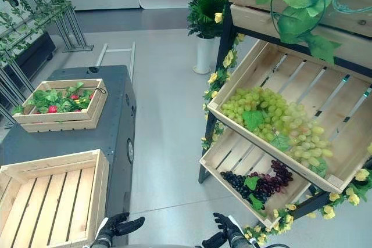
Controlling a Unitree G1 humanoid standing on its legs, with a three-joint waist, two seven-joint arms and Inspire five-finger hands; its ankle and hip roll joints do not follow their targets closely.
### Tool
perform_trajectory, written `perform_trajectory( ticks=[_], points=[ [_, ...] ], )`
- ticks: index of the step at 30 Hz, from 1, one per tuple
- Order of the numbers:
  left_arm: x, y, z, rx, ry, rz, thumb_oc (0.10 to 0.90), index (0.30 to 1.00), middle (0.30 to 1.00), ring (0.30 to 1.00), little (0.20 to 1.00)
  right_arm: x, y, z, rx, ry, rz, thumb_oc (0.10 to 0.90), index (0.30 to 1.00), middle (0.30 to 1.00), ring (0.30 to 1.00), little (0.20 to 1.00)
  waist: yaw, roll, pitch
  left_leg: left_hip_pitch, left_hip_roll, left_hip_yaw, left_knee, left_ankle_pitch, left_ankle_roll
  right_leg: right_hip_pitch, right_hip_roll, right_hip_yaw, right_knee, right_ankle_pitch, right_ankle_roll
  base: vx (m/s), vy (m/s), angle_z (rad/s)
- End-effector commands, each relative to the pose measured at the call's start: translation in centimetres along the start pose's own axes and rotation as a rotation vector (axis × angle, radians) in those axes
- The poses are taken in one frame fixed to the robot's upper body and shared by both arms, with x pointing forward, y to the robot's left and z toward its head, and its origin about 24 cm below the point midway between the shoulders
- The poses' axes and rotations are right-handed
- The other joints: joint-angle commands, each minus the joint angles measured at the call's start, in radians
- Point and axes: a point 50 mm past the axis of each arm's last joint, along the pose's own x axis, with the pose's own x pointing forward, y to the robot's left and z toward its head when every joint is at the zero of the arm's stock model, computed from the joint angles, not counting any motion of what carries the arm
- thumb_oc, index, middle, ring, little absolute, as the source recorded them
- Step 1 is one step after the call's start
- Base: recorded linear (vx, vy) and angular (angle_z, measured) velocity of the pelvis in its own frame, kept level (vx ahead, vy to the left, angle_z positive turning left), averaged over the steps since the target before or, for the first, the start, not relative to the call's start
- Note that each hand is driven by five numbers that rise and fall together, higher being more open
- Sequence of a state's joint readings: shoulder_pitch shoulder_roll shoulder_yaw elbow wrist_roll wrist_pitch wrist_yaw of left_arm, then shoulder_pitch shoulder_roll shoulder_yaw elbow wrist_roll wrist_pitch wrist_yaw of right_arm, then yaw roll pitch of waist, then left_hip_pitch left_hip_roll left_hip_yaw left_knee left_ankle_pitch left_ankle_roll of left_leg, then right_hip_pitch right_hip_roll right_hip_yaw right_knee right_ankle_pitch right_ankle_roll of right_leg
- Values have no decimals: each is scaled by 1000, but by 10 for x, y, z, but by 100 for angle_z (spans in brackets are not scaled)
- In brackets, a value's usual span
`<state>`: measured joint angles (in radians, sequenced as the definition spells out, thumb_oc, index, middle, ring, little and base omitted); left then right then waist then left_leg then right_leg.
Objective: Pick up the fruits from the basket on one side to the basket on the other side
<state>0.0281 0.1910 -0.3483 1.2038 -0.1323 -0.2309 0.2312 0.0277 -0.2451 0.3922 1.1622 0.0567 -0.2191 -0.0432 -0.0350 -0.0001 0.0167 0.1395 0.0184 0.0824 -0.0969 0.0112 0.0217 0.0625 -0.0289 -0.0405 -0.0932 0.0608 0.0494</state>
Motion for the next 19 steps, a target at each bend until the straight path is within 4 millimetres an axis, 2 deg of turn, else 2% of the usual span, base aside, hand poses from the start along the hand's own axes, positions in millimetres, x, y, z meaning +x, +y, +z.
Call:
perform_trajectory(
  ticks=[1,7,19],
  points=[
    [8,-3,23,87,-46,19,800,900,900,900,900,9,-2,37,68,-156,-27,800,900,900,900,900,17,-7,34,-1,-76,-53,22,-80,44,48,28,-22,48,-78,-20,0,0,0],
    [7,3,11,83,29,56,800,900,900,900,900,9,2,35,31,-151,4,800,900,900,900,900,28,-3,33,1,-82,-74,16,-75,42,58,25,-40,40,-81,-22,25,5,4],
    [9,-2,23,37,-48,1,800,900,900,900,900,10,5,35,43,-130,0,800,900,900,900,900,60,-7,46,-6,-88,-107,10,-62,38,66,17,-88,31,-82,-22,1,1,12]
  ],
)
